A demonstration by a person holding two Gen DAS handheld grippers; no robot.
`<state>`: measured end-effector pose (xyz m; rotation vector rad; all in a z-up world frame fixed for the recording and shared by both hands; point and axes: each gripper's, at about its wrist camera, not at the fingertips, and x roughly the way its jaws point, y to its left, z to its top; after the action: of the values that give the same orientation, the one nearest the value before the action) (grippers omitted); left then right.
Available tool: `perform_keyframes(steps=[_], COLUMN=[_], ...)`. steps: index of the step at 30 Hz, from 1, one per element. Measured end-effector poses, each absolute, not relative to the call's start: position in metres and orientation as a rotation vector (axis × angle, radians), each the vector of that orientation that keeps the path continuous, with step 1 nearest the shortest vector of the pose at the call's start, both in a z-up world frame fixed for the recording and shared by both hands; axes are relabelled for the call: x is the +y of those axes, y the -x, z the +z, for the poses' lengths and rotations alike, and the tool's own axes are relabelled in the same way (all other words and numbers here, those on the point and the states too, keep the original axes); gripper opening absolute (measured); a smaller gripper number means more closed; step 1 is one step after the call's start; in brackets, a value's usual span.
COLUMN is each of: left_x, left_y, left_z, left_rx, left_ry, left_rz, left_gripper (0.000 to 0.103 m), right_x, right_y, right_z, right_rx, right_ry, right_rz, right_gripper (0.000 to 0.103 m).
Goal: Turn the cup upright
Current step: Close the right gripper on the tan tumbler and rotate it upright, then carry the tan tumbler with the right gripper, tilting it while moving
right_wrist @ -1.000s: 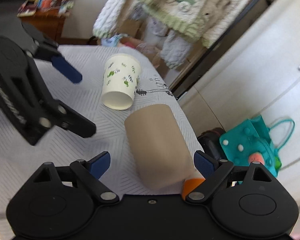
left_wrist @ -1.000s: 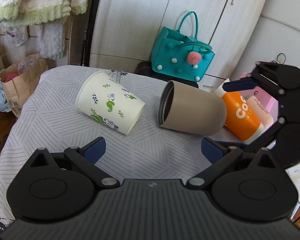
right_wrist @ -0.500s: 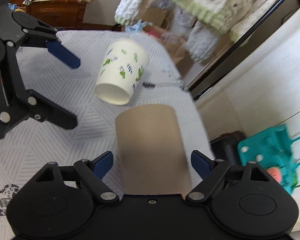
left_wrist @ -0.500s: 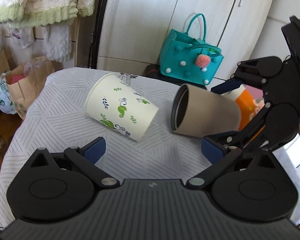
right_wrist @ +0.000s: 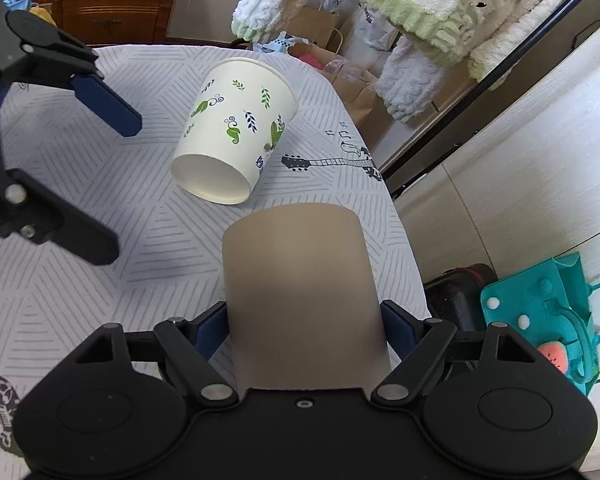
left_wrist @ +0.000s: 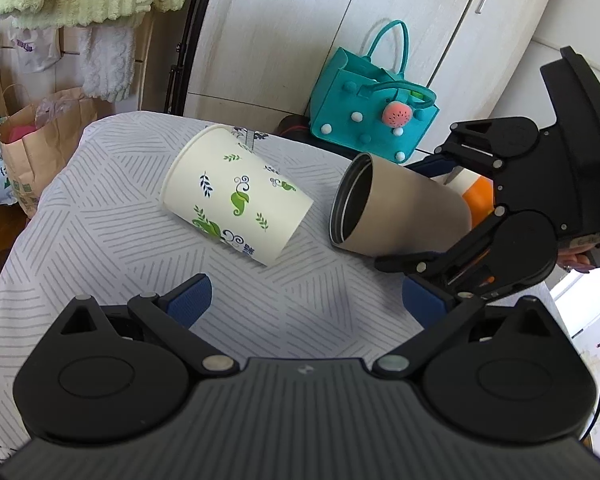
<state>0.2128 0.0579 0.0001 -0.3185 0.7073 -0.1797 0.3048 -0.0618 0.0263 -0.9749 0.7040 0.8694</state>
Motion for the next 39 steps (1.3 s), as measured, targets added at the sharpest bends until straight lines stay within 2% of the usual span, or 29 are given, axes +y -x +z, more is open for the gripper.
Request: perform_keyframes(steps=[13,25,39], left_x=[0.061,0.061,0.085], left_y=[-0.197,-0.159,-0.149], left_z=[0.002,0.016,0.0], left_rx=[0.718,0.685,0.693], left_ry=[0.339,0.354,0.43], left_rz=[-0.175,-0.195,-0.192], left_gripper=[0.103,0.103,0.103], right_x=[-0.057,-0.062,-0.037], right_y=[-0.285,-0.251,-0.253], right_z=[0.028,0.047,0.043], right_rx=[0.686,0.653,0.614], right_ry=[1.003,0.901,0.86], right_rz=[0.837,0.817,0.851], right_gripper=[0.083,0.082,0.081])
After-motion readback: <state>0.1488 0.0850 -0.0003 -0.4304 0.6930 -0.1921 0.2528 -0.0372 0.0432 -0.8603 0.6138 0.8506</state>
